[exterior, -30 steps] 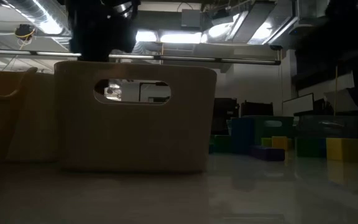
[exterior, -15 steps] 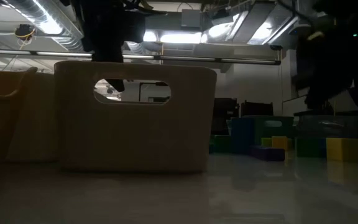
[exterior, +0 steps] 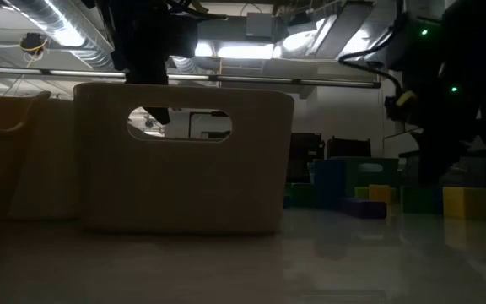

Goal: Sort blocks
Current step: Put the blue block into the top white bin

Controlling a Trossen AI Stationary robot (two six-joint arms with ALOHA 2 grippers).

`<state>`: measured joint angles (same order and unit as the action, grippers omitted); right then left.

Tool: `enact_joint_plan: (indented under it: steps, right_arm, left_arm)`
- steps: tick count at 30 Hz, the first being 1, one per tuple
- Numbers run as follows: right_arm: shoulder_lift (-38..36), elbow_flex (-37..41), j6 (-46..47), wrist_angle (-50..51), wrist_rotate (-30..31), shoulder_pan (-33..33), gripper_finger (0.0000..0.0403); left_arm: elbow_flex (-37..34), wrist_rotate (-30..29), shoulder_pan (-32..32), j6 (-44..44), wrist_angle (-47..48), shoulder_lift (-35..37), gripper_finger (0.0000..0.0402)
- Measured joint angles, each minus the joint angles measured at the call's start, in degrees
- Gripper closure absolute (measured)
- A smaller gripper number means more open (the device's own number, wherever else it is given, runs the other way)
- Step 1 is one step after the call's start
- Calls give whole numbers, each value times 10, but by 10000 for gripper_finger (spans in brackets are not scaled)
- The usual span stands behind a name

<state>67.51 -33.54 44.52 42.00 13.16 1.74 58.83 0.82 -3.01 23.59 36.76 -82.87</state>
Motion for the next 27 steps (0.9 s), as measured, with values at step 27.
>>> enact_joint_plan:
  steps: [27]
  right_arm:
    - [41,38,-30,-42,-57,-10,270]
  left_arm:
    - [0,0,0,0,-3,0,203]
